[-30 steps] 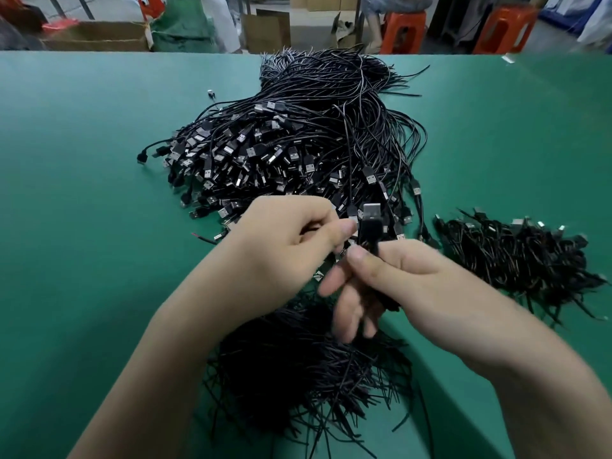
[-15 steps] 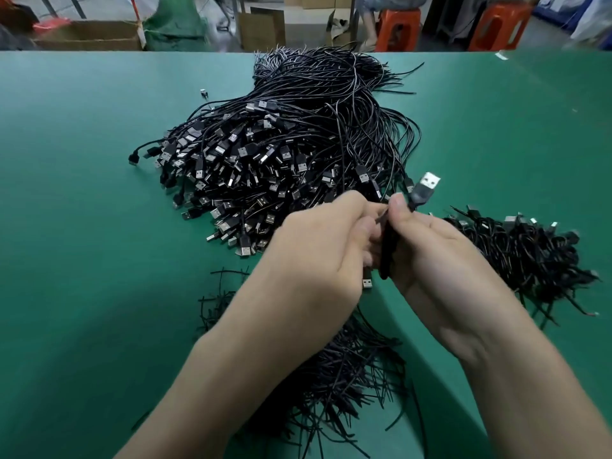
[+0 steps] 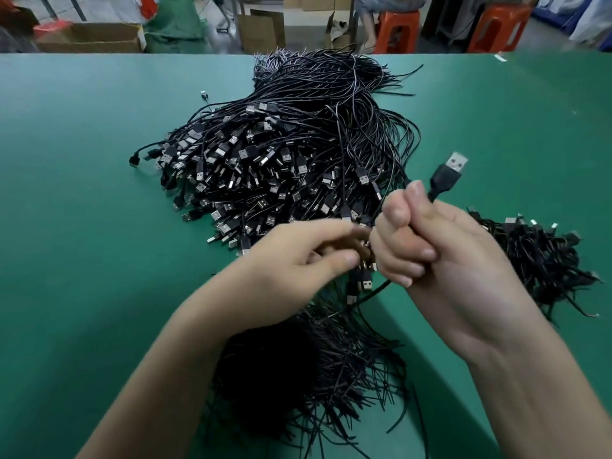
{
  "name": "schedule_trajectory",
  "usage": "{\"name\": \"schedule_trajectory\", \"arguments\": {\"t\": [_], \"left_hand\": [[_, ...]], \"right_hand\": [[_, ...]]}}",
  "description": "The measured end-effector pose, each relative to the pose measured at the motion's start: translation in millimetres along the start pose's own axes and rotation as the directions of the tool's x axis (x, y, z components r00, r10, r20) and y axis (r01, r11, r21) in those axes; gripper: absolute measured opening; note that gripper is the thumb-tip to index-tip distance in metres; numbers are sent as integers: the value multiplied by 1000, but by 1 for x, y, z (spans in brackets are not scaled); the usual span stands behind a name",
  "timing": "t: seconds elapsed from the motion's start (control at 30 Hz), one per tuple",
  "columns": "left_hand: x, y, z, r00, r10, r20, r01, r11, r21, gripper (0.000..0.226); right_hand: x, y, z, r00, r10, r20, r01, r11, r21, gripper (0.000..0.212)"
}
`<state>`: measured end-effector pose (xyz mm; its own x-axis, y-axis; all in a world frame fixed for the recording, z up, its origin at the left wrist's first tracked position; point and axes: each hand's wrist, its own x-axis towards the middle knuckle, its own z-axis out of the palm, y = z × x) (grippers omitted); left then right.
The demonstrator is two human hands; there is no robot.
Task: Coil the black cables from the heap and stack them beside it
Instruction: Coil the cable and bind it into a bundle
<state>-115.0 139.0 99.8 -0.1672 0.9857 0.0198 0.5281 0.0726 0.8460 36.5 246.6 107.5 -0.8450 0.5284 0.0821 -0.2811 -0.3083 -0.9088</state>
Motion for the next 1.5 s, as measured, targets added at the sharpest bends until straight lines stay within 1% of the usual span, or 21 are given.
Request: {"name": "schedule_trajectory", "arguments": {"t": [0.07,0.17,0.23,0.3,0.4,0.5,0.57,0.6,0.7,0.77,0.83,0.93,1.03,1.2,1.27,1.37,1.43,1.5], "left_hand": [[-4,0,-10,995,81,-56,-90,980,-179,40],[-6,4,-10,981,189,-49,-195,938,-285,38],[-5,7,-8,974,209,-82,-225,910,-348,33],[-4,7,-7,976,186,-111,-216,886,-411,31],[-4,5,-8,983,165,-84,-185,877,-444,33],[-4,4,-10,986,154,-61,-165,858,-486,21],[-5,3,-10,989,135,-53,-143,852,-504,20],[-5,3,-11,991,122,-53,-132,858,-496,21],[-5,2,-11,992,105,-65,-124,870,-477,10],[-4,1,-9,995,71,-74,-98,867,-489,13],[-3,0,-7,996,49,-79,-82,868,-490,15],[-2,1,-6,996,37,-78,-71,871,-486,13],[-2,0,-5,996,18,-88,-60,867,-496,15],[0,-5,-3,996,24,-91,-68,856,-512,11],[-1,-7,-4,995,41,-88,-81,854,-515,12],[-3,-7,-8,996,64,-58,-84,877,-473,25],[-4,-6,-10,996,72,-46,-85,890,-449,24],[-3,-7,-11,995,70,-68,-93,892,-442,22]], "right_hand": [[-2,2,3,997,33,76,-28,997,-70,38],[-5,2,5,980,70,184,-46,990,-131,38],[-7,2,4,960,93,263,-58,988,-141,39],[-7,2,4,936,118,331,-73,987,-145,39],[-7,2,5,909,154,386,-100,983,-156,41],[-9,1,4,883,186,432,-145,981,-126,42],[-9,1,3,865,220,451,-201,975,-89,41],[-9,1,4,860,233,453,-227,971,-70,41],[-7,3,3,862,259,437,-280,960,-17,41],[-5,4,1,868,284,407,-301,953,-24,45],[-4,4,0,870,299,391,-309,950,-39,45],[-4,5,-2,882,306,359,-319,948,-26,38],[-5,7,-2,896,318,311,-315,947,-60,37],[-5,10,2,918,318,238,-303,948,-100,37],[-5,9,3,923,294,249,-272,955,-116,38],[-5,8,5,917,285,279,-262,958,-115,41],[-5,8,6,913,290,289,-264,956,-124,42],[-6,9,6,914,296,278,-269,954,-132,41]]}}
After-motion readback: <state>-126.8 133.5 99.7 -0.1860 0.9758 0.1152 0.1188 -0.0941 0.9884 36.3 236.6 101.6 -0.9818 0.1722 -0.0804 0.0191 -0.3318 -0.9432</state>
